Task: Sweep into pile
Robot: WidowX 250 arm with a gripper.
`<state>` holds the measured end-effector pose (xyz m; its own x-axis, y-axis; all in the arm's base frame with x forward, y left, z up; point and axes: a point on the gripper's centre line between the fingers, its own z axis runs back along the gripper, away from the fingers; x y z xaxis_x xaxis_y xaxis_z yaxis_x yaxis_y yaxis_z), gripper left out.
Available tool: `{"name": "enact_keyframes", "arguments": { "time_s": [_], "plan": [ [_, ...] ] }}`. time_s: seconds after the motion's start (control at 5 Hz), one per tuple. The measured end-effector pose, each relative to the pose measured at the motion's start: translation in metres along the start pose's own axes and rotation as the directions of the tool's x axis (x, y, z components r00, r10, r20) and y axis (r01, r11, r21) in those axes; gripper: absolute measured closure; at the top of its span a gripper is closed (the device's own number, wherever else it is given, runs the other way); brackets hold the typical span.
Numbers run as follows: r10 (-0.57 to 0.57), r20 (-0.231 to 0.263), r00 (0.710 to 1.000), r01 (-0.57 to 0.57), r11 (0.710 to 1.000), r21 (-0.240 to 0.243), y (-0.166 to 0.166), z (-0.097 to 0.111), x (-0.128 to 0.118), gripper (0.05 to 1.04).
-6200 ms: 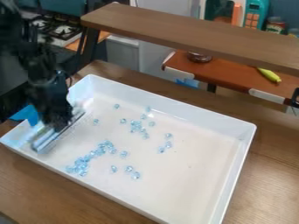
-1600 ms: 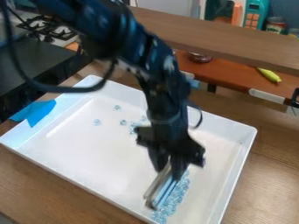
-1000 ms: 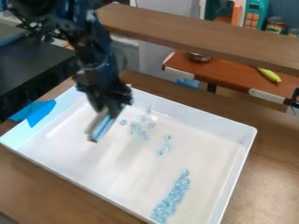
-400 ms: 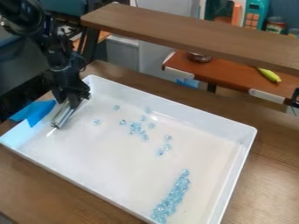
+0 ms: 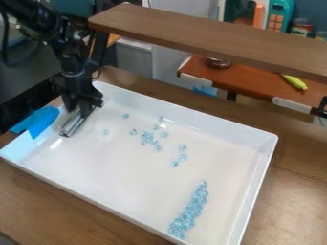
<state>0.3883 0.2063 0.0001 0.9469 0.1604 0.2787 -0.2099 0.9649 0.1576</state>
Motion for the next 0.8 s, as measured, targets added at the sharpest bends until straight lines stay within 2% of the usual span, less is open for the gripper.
{"name": "enact_keyframes", "arguments": {
  "time_s": [0.6,0.8],
  "plan": [
    [-0.089,-0.024,0.996,0.089,0.996,-0.01,-0.064,0.0,-0.006,0.72],
    [-0.123,-0.023,0.992,0.122,0.992,-0.036,-0.088,0.002,-0.005,0.721]
  ]
}}
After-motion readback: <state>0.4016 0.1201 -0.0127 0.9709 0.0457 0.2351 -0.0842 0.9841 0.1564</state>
